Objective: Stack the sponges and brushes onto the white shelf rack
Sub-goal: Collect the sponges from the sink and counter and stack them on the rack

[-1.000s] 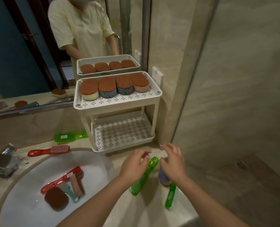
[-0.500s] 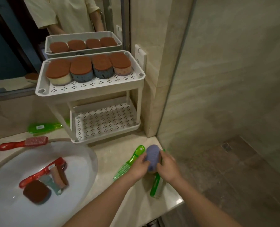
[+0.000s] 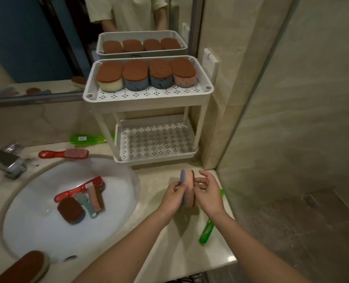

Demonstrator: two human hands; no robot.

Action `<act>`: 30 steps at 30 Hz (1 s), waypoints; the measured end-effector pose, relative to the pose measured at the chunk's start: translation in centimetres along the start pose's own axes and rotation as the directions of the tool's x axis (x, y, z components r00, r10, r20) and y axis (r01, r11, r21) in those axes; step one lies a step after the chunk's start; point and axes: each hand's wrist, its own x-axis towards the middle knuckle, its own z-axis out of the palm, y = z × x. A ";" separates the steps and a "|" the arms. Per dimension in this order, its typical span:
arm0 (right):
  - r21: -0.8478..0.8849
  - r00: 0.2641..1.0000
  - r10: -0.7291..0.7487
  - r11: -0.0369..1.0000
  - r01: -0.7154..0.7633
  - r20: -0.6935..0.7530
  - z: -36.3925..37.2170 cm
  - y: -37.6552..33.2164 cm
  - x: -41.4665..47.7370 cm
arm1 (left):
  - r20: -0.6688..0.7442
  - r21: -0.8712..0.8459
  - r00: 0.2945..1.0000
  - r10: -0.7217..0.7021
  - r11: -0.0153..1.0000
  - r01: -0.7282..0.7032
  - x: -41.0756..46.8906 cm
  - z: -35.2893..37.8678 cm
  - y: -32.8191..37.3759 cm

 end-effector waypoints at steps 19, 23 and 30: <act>0.043 0.852 -0.191 0.980 0.195 0.487 17.2 -5.1 -5.9 | -0.554 -0.108 0.832 -0.016 0.993 -0.052 -6.5 -17.8 -3.9; -0.023 0.808 -0.181 0.972 0.233 0.561 21.7 -5.7 -8.8 | -0.635 -0.129 0.771 -0.052 0.991 -0.039 -8.4 -22.9 -5.5; -0.211 0.638 -0.070 0.911 0.353 0.767 28.5 -6.4 -13.6 | -0.742 -0.132 0.669 -0.045 0.988 -0.079 -12.0 -31.3 -8.6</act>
